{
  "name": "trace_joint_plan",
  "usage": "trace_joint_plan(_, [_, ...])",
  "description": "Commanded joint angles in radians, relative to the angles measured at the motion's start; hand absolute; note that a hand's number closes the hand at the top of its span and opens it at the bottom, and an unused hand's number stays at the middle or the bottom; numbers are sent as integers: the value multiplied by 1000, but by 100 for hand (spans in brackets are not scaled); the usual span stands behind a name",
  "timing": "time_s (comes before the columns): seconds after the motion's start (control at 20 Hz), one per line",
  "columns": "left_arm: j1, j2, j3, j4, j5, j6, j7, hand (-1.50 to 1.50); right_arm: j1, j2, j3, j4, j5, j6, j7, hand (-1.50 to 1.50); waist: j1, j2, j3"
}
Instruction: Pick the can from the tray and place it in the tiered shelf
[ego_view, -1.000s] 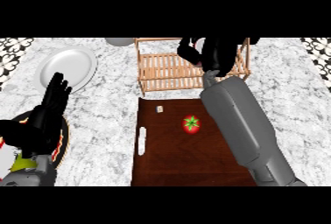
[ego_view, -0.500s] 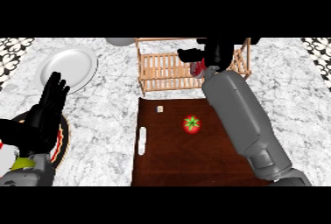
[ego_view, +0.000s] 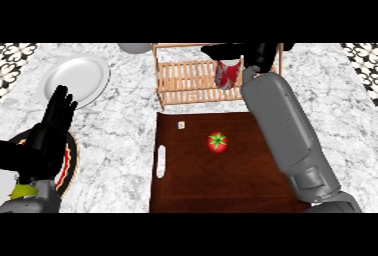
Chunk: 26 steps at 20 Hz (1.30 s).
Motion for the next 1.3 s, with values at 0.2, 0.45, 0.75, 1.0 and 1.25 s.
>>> trace_joint_plan(0.2, [14, -13, 18, -3, -13, 11, -29, 0, 71, -95, -41, -263, 6, 7, 188, -150, -29, -10, -1])
trace_joint_plan(0.45, [24, -8, 29, 26, -2, -12, -32, 0, 232, -174, -56, -525, -6, 115, 358, -150, -35, -11, -1])
trace_joint_plan(0.75, [11, -22, 3, -41, -38, 22, 33, 0, 501, -298, -136, -844, -170, 297, 361, -150, -36, -8, 0])
trace_joint_plan(1.0, [35, 14, 47, -41, -5, -30, 10, 0, 677, -358, -259, -1000, -354, 410, 312, -150, -24, -5, 1])
trace_joint_plan(1.25, [23, -17, 39, -33, -20, -20, 12, 0, 800, -365, -347, -1100, -467, 476, 251, -150, -16, -3, 0])
